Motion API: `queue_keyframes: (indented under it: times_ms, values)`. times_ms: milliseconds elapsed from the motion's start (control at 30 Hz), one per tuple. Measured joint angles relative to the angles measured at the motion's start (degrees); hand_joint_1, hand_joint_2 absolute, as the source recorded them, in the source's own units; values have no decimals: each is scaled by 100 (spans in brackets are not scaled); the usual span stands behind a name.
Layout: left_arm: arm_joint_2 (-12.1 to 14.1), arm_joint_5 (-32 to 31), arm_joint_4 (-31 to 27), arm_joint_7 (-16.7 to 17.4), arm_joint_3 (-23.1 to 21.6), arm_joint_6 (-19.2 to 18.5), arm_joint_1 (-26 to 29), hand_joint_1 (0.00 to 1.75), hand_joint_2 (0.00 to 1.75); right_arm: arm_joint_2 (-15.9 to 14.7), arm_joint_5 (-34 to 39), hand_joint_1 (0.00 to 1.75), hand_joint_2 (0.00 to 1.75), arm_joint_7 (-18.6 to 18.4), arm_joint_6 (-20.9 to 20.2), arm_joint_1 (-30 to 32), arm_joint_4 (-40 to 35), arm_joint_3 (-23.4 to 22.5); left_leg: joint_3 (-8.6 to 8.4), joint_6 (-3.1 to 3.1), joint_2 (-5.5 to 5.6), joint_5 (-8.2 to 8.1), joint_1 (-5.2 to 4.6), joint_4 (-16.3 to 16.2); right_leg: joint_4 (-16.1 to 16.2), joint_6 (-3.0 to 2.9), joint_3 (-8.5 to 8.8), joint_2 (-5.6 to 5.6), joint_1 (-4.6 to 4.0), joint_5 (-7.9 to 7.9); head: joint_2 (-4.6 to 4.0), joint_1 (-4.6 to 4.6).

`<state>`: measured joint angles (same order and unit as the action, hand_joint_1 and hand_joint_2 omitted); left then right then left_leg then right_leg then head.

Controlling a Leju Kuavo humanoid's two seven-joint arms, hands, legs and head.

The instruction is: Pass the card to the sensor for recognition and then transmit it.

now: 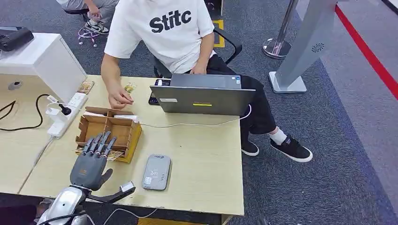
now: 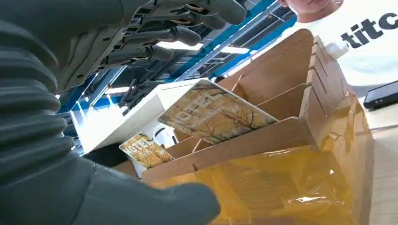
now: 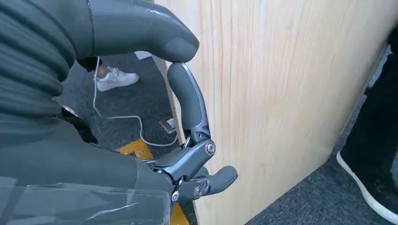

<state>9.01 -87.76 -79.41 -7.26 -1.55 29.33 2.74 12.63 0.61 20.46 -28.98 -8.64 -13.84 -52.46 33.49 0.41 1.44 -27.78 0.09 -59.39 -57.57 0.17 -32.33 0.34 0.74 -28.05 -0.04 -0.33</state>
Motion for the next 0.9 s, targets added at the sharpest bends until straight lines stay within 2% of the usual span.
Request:
queue_keyframes:
  times_ms: [367, 467, 533, 600, 700, 900]
  values:
    - [-2, 0, 52, -61, 61, 24, -1, 175, 175, 0, -13, 0, 175, -9, 7, 0, 0, 9, 0, 0, 0, 0, 0, 0, 0, 0, 0, 0, 0, 0, 0, 2]
    - [-13, -74, 55, -44, 79, 199, -36, 175, 175, 0, -17, 0, 175, -17, 13, -2, 0, 11, 0, 0, 0, 0, 0, 0, 0, 0, 0, 0, 0, 0, 0, 0]
    - [-24, -129, 59, 58, 89, 299, -44, 175, 175, 0, -17, 0, 175, -24, 15, -3, 0, 17, -1, 0, -1, 0, 0, 0, 0, 0, 0, 0, 0, 0, 0, 0]
    - [-37, -157, 57, 322, 100, 532, -74, 175, 175, 0, -17, 0, 175, -26, 11, -2, 0, 20, -1, 0, -1, 0, 0, 0, 0, 0, -1, 0, 0, 0, 0, 0]
    - [-155, -155, -33, 400, 199, 607, -160, 175, 175, 11, -2, 0, 175, -13, -2, -3, 0, 22, -1, 0, 6, 2, 0, -1, 0, 0, 0, -5, 0, 0, 0, 0]
    - [-424, 43, -535, 199, 514, 490, -303, 175, 175, 24, 0, 0, 175, -15, -20, 0, 0, 52, -2, -2, 1, 3, 0, -1, 0, -2, 1, -1, 0, 2, 0, 0]
